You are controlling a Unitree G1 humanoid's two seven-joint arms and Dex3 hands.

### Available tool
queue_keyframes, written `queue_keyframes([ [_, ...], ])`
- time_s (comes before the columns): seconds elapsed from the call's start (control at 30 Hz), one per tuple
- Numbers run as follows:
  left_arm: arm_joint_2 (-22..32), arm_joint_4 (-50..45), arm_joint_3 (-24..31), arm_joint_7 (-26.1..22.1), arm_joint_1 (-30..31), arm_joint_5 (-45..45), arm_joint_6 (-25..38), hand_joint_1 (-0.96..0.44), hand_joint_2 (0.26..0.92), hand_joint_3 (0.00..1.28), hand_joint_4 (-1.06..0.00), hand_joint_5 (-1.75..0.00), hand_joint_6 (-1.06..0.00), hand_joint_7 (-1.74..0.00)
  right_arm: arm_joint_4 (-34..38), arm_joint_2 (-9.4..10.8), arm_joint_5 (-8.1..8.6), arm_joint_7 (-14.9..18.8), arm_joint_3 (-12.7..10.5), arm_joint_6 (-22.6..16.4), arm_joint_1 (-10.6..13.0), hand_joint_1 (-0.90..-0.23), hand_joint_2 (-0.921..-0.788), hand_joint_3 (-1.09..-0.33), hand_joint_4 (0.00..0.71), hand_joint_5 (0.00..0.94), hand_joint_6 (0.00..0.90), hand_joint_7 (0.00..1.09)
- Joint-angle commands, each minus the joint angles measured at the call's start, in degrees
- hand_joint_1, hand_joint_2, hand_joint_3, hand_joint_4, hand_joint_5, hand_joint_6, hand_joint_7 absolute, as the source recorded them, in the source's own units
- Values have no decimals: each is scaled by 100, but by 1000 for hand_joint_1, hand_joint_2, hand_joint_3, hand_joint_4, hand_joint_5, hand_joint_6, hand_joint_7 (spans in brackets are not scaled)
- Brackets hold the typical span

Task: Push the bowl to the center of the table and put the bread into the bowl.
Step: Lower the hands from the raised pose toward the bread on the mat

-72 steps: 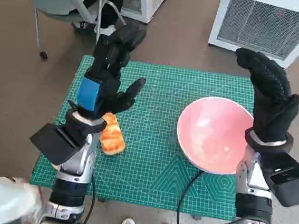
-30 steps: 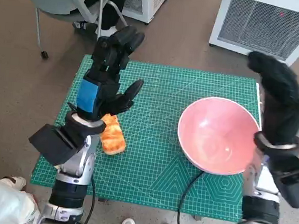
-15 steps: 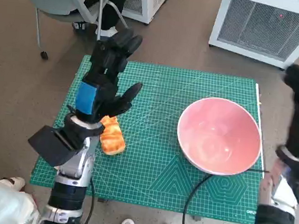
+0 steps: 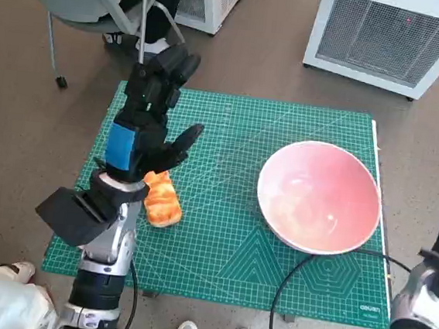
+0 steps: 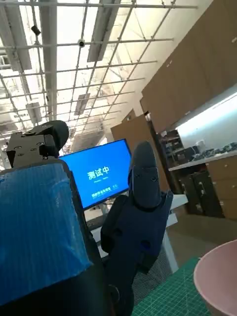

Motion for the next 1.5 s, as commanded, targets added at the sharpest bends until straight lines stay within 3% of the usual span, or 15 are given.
queue_keyframes([
  [0.03, 34, 58, 43, -48, 21, -95, -67, -289, 921, 302, -100, -425, 1, -663, 545, 243, -42, -155, 48, 405, 42, -553, -921, -802, 317, 1, 210, 311],
  [0.1, 38, 61, 52, -63, 20, -107, -61, -292, 921, 301, -102, -422, 1, -661, 629, 280, -55, -186, 63, 462, 20, -555, -921, -801, 317, 0, 217, 301],
  [0.23, 54, 47, 66, -86, 27, -116, -34, -299, 921, 301, -107, -412, 1, -658, 831, 525, 99, -50, -24, 809, -94, -529, -921, -807, 311, 0, 221, 289],
  [0.4, 85, 13, 80, -118, 55, -143, -18, -317, 921, 302, -115, -398, 1, -655, 969, 721, 164, 38, -70, 1138, -214, -518, -921, -809, 304, 0, 223, 282],
  [0.73, 156, -70, 127, -142, 135, -164, 11, -339, 921, 305, -131, -371, 1, -645, 1059, 992, 25, -85, 57, 1541, -506, -530, -921, -805, 302, 2, 232, 273],
  [0.97, 197, -106, 154, -129, 216, -182, -7, -336, 921, 309, -143, -355, 0, -640, 1088, 1163, 44, -87, 44, 1796, -769, -529, -921, -806, 302, 2, 242, 274],
  [1.27, 220, -197, 173, -72, 317, -161, 7, -334, 921, 305, -180, -291, -13, -619, 1078, 1336, -85, -250, 154, 1918, -1050, -516, -921, -811, 304, 2, 251, 277],
  [1.5, 233, -291, 210, 16, 417, -123, -21, -337, 921, 301, -209, -238, -31, -592, 1088, 1504, -94, -292, 142, 2074, -1333, -519, -921, -817, 307, 3, 253, 280],
])
